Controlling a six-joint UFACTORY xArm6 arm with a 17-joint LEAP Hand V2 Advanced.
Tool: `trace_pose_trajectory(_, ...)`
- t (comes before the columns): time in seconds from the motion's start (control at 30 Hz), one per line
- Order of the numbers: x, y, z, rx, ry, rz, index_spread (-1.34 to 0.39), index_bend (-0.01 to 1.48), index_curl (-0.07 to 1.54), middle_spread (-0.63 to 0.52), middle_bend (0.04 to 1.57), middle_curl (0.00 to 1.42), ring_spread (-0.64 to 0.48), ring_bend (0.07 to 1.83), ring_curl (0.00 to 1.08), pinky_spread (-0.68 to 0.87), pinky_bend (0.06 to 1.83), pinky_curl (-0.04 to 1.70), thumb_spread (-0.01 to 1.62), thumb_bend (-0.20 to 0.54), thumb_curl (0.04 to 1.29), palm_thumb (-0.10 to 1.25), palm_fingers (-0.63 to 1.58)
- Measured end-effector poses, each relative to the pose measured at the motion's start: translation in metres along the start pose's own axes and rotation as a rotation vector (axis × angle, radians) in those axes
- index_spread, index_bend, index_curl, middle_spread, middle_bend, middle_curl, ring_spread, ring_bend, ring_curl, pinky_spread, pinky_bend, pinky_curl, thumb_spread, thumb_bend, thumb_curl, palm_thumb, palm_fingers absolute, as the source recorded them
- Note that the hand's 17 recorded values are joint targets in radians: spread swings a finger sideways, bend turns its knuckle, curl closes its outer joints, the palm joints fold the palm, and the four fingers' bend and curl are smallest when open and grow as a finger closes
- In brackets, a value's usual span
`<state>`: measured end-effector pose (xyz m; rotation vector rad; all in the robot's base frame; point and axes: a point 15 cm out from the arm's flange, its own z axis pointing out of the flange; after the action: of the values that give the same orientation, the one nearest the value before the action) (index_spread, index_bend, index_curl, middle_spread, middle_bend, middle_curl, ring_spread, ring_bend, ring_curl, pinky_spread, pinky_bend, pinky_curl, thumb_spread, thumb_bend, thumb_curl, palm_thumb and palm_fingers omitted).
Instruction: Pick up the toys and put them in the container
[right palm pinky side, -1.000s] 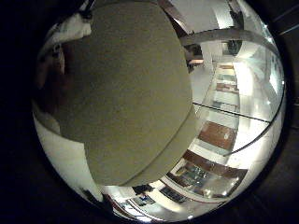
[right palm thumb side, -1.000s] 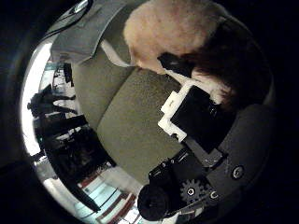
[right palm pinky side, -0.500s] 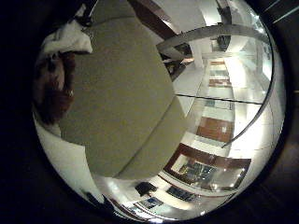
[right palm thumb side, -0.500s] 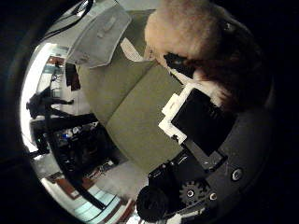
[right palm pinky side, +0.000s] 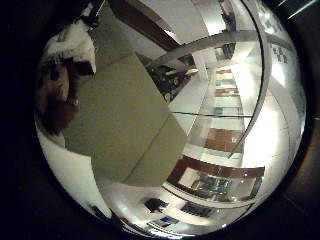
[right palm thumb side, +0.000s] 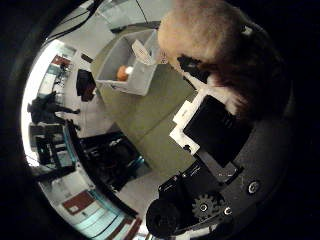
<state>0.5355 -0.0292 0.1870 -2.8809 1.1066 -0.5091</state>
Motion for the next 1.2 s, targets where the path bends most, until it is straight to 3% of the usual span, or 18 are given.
trace_pose_trajectory(0.43, -0.159, -0.125, -0.083, 0.182, -0.182, -0.16, -0.24, 1.11, 0.93, -0.15, 1.32, 0.86, -0.28, 1.27, 0.96, -0.17, 1.45, 0.83, 0.94, -0.015, 0.65, 1.08, 1.09)
trace_pose_trajectory(0.87, -0.241, -0.17, -0.056, 0.2, -0.222, -0.228, -0.25, 1.09, 0.93, -0.15, 1.32, 0.86, -0.29, 1.26, 0.97, -0.18, 1.41, 0.89, 0.97, -0.022, 0.65, 1.03, 1.07)
trace_pose_trajectory(1.03, -0.255, -0.174, -0.044, 0.185, -0.236, -0.251, -0.29, 0.87, 0.89, -0.16, 1.19, 0.82, -0.27, 1.21, 0.89, -0.24, 1.31, 0.81, 0.95, -0.042, 0.6, 0.91, 0.98)
trace_pose_trajectory(1.13, -0.256, -0.173, -0.042, 0.182, -0.236, -0.259, -0.34, 0.64, 0.85, -0.17, 1.07, 0.77, -0.27, 1.18, 0.81, -0.35, 1.18, 0.73, 0.91, -0.035, 0.57, 0.84, 0.73)
trace_pose_trajectory(1.2, -0.256, -0.172, -0.041, 0.178, -0.233, -0.27, -0.38, 0.53, 0.8, -0.19, 1.0, 0.75, -0.26, 1.15, 0.77, -0.34, 1.07, 0.7, 0.94, -0.029, 0.55, 0.82, 0.48)
